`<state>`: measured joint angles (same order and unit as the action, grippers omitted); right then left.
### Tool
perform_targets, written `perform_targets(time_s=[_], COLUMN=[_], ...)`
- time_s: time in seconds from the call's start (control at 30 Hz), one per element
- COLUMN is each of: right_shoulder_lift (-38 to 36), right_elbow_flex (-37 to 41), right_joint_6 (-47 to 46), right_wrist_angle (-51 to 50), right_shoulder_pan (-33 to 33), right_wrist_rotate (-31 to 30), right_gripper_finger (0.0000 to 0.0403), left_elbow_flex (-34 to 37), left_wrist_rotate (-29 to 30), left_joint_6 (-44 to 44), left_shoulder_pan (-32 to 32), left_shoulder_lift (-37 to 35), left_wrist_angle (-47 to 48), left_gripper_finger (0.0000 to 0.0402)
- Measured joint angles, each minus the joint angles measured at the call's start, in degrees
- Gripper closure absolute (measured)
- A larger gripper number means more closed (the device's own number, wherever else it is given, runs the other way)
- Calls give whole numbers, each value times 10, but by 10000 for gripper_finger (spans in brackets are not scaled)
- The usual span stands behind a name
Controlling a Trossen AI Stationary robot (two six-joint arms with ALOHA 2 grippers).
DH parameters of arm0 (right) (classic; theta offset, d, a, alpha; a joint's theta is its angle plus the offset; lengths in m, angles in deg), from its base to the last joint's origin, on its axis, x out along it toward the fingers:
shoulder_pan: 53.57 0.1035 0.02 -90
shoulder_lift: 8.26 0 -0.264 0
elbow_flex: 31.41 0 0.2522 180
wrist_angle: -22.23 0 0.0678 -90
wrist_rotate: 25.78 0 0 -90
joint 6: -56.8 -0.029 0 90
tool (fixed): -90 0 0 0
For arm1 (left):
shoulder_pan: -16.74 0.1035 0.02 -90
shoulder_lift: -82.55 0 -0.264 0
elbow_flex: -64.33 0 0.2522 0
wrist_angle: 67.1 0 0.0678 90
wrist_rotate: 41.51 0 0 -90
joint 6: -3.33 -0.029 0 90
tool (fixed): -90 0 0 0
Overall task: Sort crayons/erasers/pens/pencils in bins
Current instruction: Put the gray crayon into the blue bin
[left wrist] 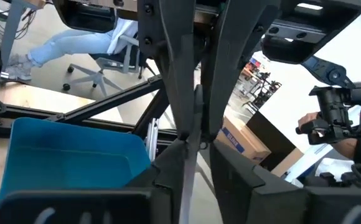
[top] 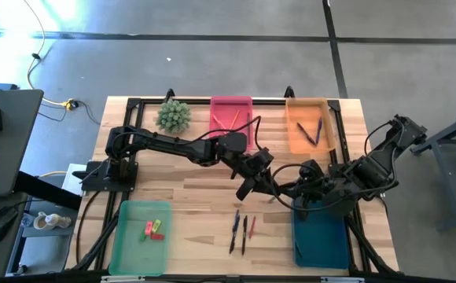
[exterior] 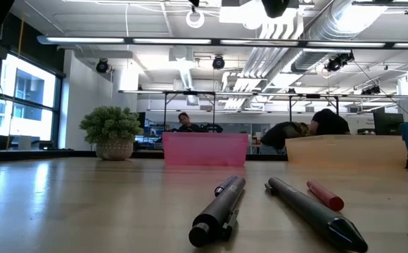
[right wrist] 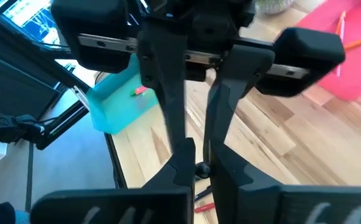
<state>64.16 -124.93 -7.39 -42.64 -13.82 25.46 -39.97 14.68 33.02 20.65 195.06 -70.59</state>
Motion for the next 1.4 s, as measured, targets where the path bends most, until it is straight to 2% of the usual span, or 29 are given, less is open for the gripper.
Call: perform_targets(time_s=[0.27, 0.33, 0.57, 0.8, 1.07, 1.4], right_shoulder_lift=[0, 0, 1, 21, 67, 108], right_elbow_flex=[0, 0, 0, 0, 0, 0], right_joint_6=[-70, -82, -124, -129, -71, -45], right_wrist_angle=[-49, -70, -170, -277, -339, -379], right_shoulder_pan=[0, 0, 0, 1, 6, 72], right_wrist_rotate=[50, 62, 112, 144, 204, 194], right_gripper_finger=[394, 395, 395, 395, 395, 395], left_elbow_flex=[0, 0, 0, 0, 0, 0], left_wrist_rotate=[63, 66, 134, 194, 242, 277], left_joint_6=[-101, -132, -179, -179, -163, -101], left_shoulder_pan=[9, 12, 21, 22, 11, -9], left_shoulder_lift=[0, 0, 0, 0, 0, 0], left_wrist_angle=[92, 120, 191, 267, 348, 439], left_gripper_finger=[282, 280, 291, 304, 316, 328])
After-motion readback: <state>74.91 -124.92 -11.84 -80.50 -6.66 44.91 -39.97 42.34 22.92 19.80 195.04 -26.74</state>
